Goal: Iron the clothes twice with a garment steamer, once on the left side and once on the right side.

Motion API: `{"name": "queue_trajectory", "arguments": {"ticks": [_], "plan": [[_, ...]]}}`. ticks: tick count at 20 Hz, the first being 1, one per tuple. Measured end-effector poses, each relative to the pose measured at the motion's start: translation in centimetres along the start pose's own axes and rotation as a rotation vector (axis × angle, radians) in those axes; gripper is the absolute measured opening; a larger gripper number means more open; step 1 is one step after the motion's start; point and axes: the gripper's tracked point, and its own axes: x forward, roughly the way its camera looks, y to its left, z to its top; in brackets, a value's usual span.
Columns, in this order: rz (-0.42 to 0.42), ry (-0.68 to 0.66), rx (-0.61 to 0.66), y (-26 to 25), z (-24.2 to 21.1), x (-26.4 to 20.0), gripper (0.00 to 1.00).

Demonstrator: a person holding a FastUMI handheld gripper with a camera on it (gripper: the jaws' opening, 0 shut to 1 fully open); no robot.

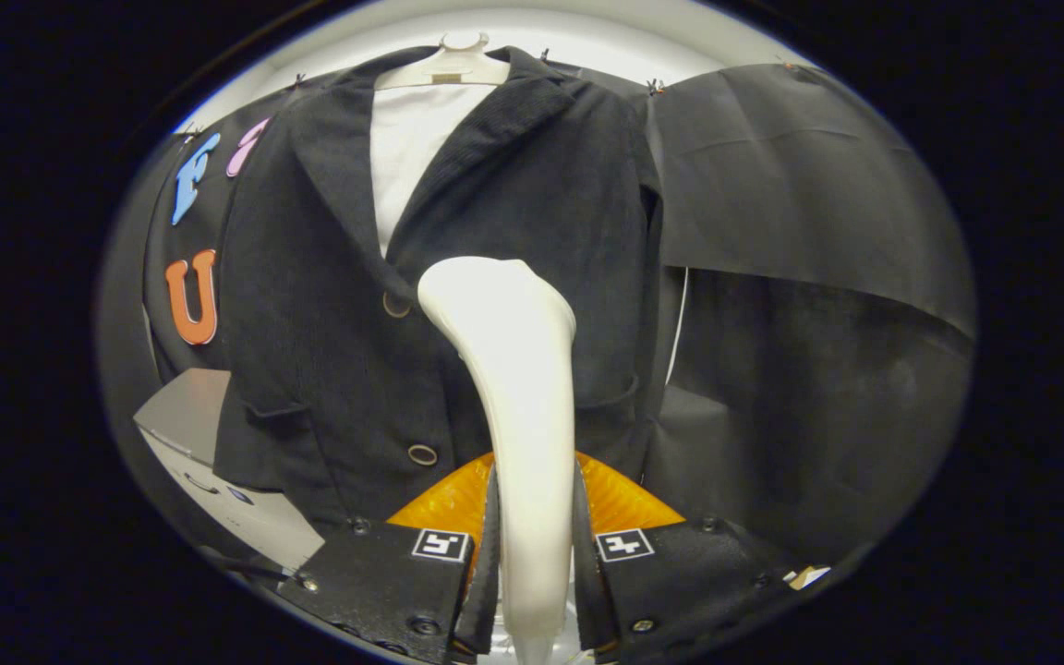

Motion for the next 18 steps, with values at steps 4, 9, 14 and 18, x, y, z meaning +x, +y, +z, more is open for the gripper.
{"name": "queue_trajectory", "arguments": {"ticks": [4,9,14,18], "plan": [[-0.022,0.028,-0.012,-0.1,-2.2,0.5,0.37],[-0.034,0.063,-0.018,0.1,-4.8,1.2,0.37],[-0.045,0.082,-0.021,0.0,-6.7,1.5,0.37],[-0.056,0.088,-0.038,0.1,-8.3,1.5,0.37]]}}
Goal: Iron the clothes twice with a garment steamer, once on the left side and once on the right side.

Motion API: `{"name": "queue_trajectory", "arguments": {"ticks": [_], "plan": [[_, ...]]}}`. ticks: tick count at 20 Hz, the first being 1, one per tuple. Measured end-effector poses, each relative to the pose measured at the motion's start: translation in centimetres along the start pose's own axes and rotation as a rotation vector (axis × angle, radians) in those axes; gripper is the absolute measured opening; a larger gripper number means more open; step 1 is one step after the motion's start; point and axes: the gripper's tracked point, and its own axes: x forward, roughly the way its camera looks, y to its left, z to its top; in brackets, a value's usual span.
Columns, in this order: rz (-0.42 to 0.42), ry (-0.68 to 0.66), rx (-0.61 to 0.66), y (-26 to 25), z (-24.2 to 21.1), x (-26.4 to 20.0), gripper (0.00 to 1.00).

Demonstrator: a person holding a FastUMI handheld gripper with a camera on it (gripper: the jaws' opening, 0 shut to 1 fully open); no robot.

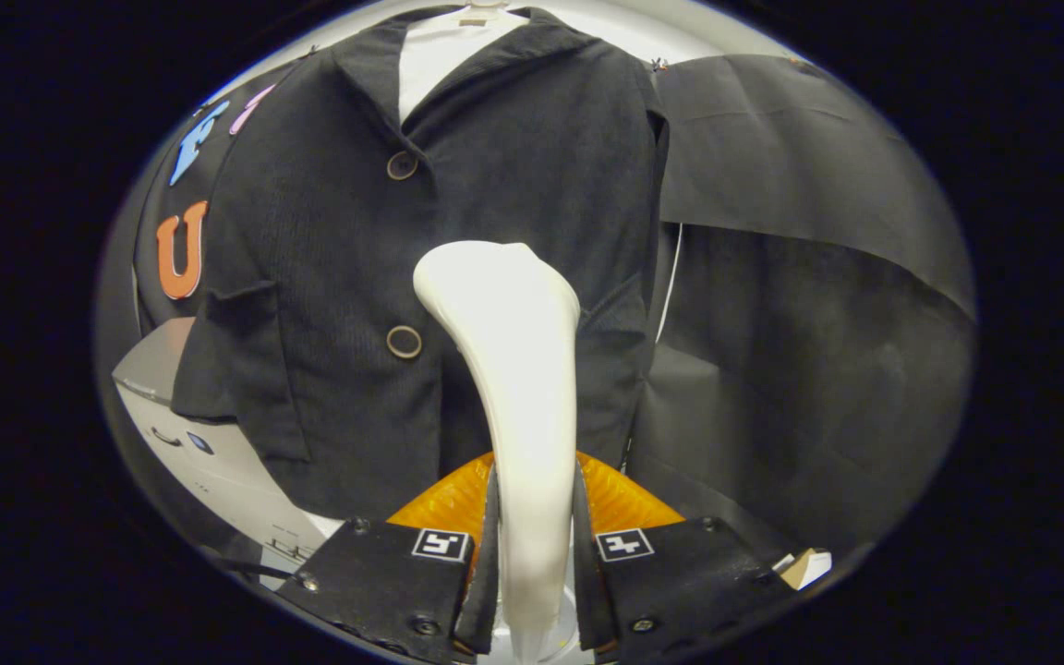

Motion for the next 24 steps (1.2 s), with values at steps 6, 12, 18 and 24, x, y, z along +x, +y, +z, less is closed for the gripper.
{"name": "queue_trajectory", "arguments": {"ticks": [6,12,18,24], "plan": [[-0.001,0.066,0.008,0.3,-3.8,0.5,0.37],[-0.009,0.125,0.024,-0.1,-7.2,1.1,0.37],[-0.011,0.175,0.024,0.1,-9.8,1.5,0.37],[-0.006,0.183,0.036,-0.1,-9.9,1.4,0.37]]}}
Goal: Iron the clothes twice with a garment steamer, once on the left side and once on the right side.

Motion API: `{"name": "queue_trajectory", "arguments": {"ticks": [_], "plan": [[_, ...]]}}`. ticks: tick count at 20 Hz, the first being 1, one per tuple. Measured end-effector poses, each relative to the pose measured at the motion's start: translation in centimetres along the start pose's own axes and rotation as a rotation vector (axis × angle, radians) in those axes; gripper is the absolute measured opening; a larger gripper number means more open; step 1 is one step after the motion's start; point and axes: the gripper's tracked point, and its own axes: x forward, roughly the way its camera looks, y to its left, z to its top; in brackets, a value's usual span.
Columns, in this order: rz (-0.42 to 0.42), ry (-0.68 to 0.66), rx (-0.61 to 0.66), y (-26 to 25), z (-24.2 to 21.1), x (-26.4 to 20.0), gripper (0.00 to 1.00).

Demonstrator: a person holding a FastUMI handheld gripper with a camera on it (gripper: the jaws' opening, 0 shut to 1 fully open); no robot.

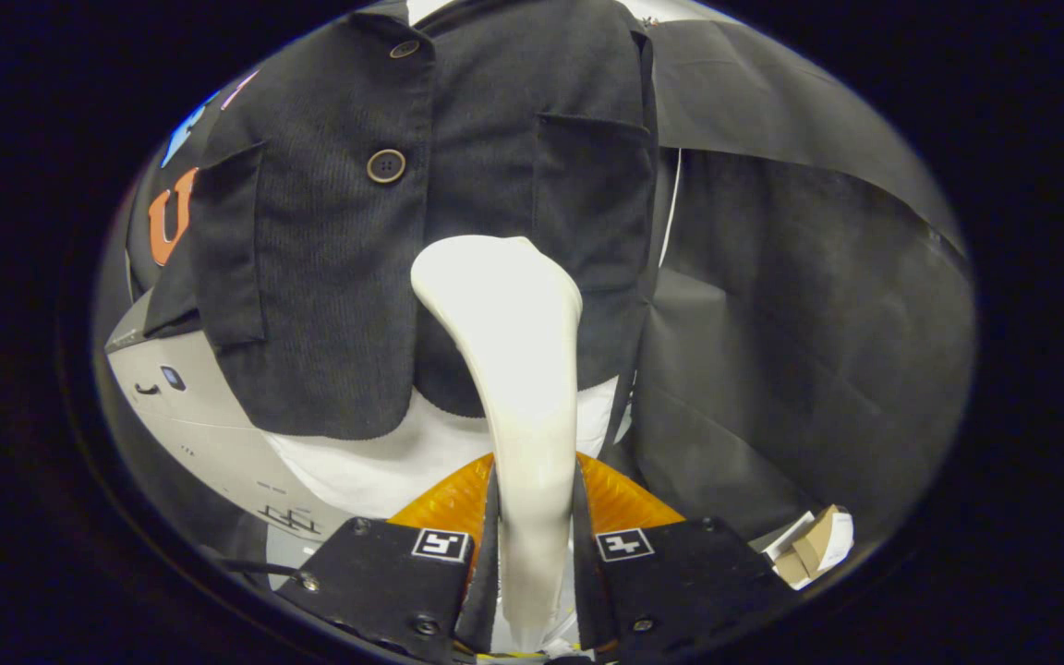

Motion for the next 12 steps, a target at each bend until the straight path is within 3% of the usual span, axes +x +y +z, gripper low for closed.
{"name": "queue_trajectory", "arguments": {"ticks": [12], "plan": [[0.016,0.002,0.048,-0.3,0.7,-2.1,0.37]]}}
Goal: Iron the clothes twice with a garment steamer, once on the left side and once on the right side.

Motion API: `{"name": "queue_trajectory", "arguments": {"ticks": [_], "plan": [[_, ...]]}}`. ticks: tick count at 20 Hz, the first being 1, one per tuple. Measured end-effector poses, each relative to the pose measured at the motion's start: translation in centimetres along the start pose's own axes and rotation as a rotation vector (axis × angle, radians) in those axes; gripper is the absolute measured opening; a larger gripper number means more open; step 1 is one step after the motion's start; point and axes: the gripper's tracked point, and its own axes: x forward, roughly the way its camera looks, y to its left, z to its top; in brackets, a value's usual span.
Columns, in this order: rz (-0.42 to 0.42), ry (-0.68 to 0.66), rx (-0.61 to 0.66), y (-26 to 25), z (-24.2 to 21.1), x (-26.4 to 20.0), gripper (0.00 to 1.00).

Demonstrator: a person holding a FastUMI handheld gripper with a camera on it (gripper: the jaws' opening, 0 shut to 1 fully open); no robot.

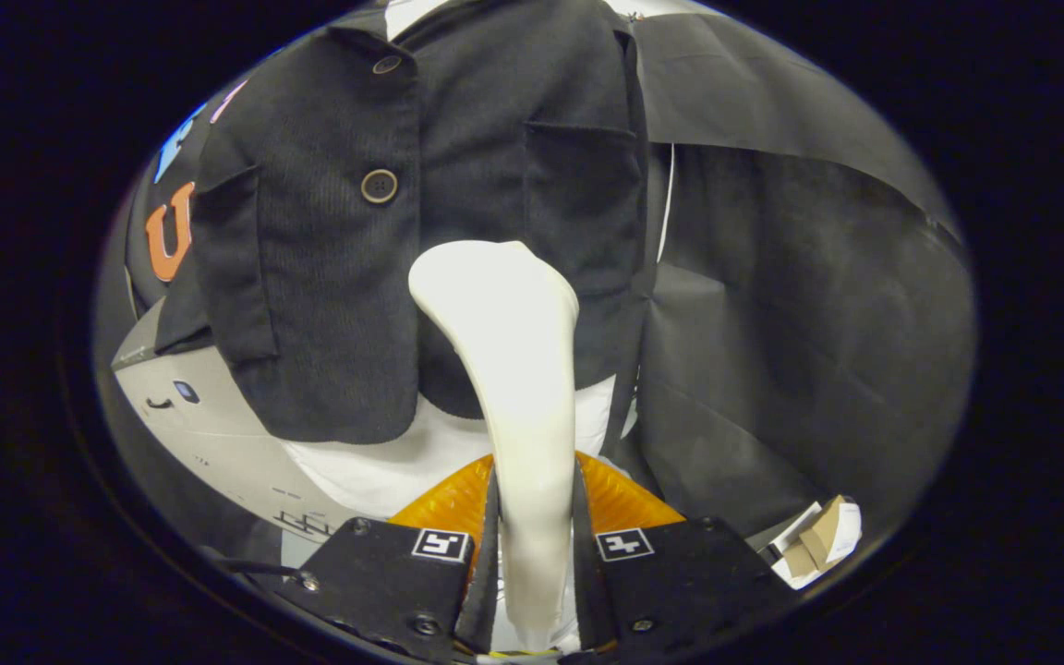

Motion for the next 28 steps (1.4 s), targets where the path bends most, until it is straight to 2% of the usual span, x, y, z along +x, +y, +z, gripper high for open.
{"name": "queue_trajectory", "arguments": {"ticks": [11,19,28], "plan": [[0.004,-0.075,0.022,2.8,1.1,-10.0,0.37],[0.087,-0.145,0.002,7.9,0.9,-17.5,0.37],[0.187,-0.185,-0.072,11.9,-2.7,-23.3,0.37]]}}
